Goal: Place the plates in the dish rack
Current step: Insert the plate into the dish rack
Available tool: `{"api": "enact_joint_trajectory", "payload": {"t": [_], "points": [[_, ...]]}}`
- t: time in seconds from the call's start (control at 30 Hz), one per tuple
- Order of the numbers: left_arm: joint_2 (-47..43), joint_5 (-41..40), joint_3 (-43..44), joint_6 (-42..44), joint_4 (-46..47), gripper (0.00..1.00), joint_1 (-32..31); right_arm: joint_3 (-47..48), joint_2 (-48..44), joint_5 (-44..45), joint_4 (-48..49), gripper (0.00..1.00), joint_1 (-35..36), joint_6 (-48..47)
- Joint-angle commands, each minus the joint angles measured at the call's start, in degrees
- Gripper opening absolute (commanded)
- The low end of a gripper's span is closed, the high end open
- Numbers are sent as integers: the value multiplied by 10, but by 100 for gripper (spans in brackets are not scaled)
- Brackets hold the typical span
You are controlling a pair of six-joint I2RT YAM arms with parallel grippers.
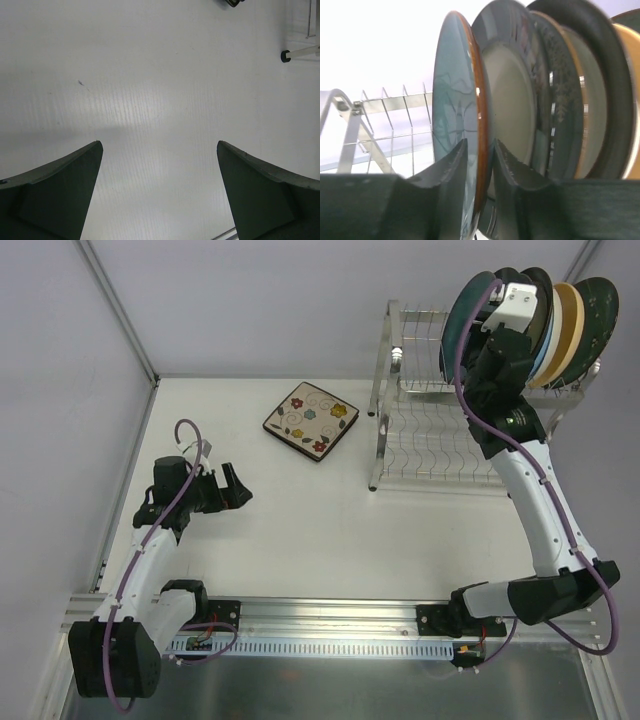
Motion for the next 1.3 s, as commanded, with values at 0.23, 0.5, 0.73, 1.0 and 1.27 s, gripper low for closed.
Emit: {"api": "enact_joint_trajectory", "payload": {"t": [0.23,0.5,0.73,1.0,1.27], "points": [[-9,20,15,-8,5,99,4,20,-51,-23,6,52,-4,19],[-11,25,16,-12,5,99,4,25,-91,-71,-20,77,-3,29],[-7,17,14,-36,5,99,4,9,-162,-143,-59,99,-4,59],[10,15,20,-73,5,99,5,-75,-293,-168,-128,99,-4,99],[41,-45,56,-160,6,99,-2,-211,-395,-213,-227,100,-4,173]]}}
